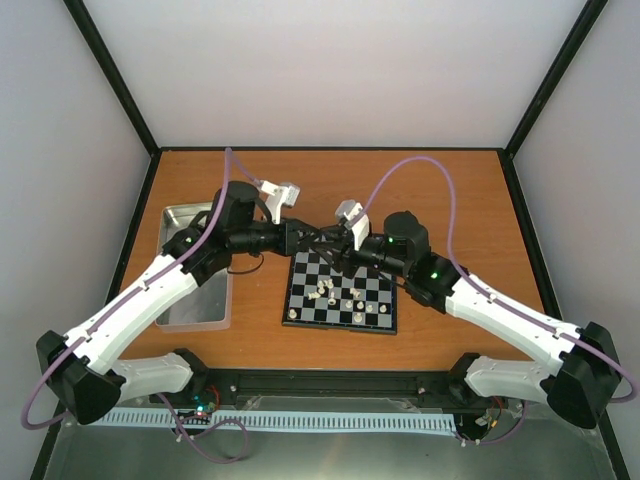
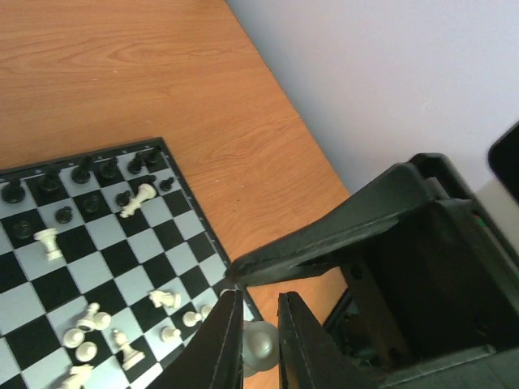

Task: Set up the chess pieces on the board
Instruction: Place the chess piece on the chessboard.

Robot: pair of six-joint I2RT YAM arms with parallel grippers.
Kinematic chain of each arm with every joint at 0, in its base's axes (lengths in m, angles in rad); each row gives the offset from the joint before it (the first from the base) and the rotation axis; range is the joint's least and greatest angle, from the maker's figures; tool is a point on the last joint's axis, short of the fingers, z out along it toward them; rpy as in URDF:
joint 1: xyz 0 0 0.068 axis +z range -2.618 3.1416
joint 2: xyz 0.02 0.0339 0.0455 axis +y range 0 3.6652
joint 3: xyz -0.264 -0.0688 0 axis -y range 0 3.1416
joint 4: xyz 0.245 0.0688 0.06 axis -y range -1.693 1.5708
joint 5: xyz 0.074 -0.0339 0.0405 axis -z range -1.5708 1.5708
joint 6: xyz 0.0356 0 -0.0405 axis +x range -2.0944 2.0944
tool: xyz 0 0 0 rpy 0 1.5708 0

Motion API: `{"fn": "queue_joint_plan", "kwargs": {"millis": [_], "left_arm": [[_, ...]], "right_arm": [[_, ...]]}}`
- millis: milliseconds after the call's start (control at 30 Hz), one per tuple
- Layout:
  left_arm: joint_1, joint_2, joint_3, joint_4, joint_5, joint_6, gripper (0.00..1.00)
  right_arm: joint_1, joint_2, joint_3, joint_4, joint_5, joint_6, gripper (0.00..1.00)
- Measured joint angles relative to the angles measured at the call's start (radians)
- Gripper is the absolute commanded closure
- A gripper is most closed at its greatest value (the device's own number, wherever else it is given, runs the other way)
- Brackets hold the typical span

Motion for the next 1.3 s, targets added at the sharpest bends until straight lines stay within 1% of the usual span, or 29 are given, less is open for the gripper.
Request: {"fn": "queue_joint_plan", "kwargs": {"millis": [67,100,200,233,333,400,533,633,767,933,1033,1300], "left_arm": [[0.0,-0.002,-0.013,0.0,-0.032,0.007,0.96],[0.0,-0.005,-0.023,-0.001,-0.055,0.013,0.96],[0.0,-0.017,-0.051,-0.009,-0.145,0.031,0.96],[0.0,-0.023,-0.062,-0.011,-0.18,0.04,0.94],[0.0,-0.041,-0.111,-0.008,-0.267,0.067,0.92],[0.0,-0.051,-0.154,0.002,-0.291,0.088,0.93],[-0.031,-0.076,-0.285,0.066,-0.295,0.118,0.93],[-0.109,-0.092,-0.377,0.143,-0.29,0.123,0.94],[-0.205,-0.092,-0.465,0.261,-0.288,0.12,0.95],[-0.3,-0.042,-0.518,0.38,-0.322,0.118,0.95],[-0.332,0.01,-0.527,0.432,-0.336,0.119,0.95],[-0.345,0.129,-0.556,0.505,-0.355,0.124,0.95]], "right_arm": [[0.0,0.005,0.01,-0.026,0.018,0.022,0.41],[0.0,0.004,0.011,-0.037,0.023,0.031,0.4],[0.0,-0.009,0.007,-0.08,0.05,0.067,0.38],[0.0,-0.019,0.001,-0.092,0.061,0.076,0.38],[0.0,-0.087,-0.036,-0.138,0.119,0.117,0.37],[0.0,-0.136,-0.053,-0.183,0.201,0.158,0.36],[0.0,-0.192,-0.055,-0.278,0.445,0.265,0.37],[-0.001,-0.209,-0.061,-0.35,0.637,0.354,0.37],[-0.004,-0.233,-0.093,-0.409,0.79,0.449,0.37],[-0.004,-0.259,-0.13,-0.438,0.865,0.523,0.37],[-0.004,-0.263,-0.142,-0.45,0.885,0.556,0.37],[-0.005,-0.256,-0.152,-0.452,0.887,0.598,0.36]]}}
